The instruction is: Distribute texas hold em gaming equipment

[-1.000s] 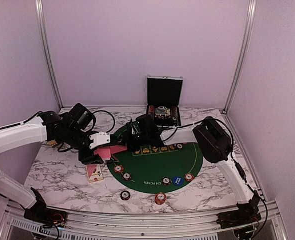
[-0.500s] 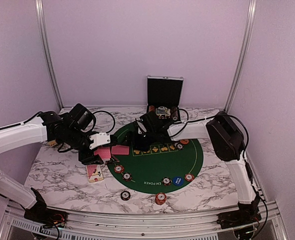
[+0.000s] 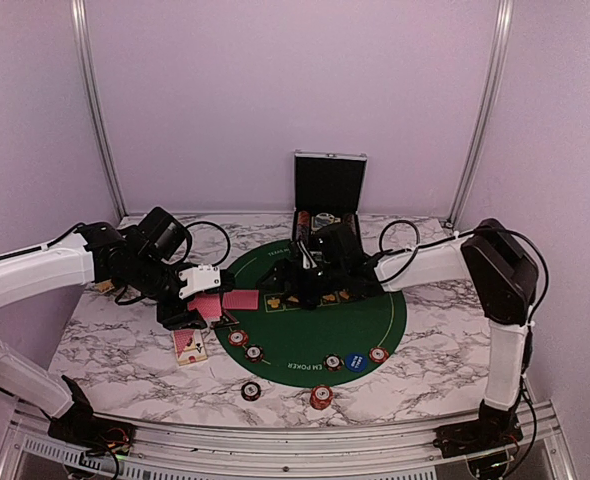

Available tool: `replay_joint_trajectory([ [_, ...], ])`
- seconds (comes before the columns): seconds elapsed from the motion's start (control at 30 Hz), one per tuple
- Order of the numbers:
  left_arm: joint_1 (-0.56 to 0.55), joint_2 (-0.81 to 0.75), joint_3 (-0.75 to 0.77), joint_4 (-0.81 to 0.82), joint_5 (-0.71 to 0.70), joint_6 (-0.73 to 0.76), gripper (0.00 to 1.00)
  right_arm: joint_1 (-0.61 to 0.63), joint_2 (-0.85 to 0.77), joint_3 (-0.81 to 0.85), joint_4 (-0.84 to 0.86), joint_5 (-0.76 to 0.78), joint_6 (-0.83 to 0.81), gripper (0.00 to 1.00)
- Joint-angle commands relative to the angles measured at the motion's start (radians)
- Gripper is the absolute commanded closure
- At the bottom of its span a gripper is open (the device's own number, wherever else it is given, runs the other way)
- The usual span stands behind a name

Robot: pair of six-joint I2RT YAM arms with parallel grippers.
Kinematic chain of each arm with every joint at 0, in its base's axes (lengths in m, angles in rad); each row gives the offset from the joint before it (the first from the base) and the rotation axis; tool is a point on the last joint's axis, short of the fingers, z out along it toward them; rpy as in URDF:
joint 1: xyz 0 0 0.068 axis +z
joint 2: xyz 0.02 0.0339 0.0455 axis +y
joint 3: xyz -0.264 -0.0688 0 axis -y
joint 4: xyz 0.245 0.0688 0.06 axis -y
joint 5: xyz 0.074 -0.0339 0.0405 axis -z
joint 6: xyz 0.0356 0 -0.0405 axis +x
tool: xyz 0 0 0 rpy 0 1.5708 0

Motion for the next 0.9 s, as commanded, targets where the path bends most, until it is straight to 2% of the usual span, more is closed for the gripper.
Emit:
replay_joint_trajectory([
  [0.0,0.004,-0.003,0.036,-0.019,0.015,-0.011,1.0,0.038,-0.062,-0.053,0.27,-0.121,0.151,0.04],
  [0.23,0.004,0.004,0.054,-0.017,0.007,-0.024,1.0,0.098,-0.005,-0.034,0.411,-0.194,0.269,0.04],
  [0.87,0.004,0.018,0.066,-0.016,0.003,-0.026,1.0,0.151,0.106,0.048,0.55,-0.254,0.391,0.04],
])
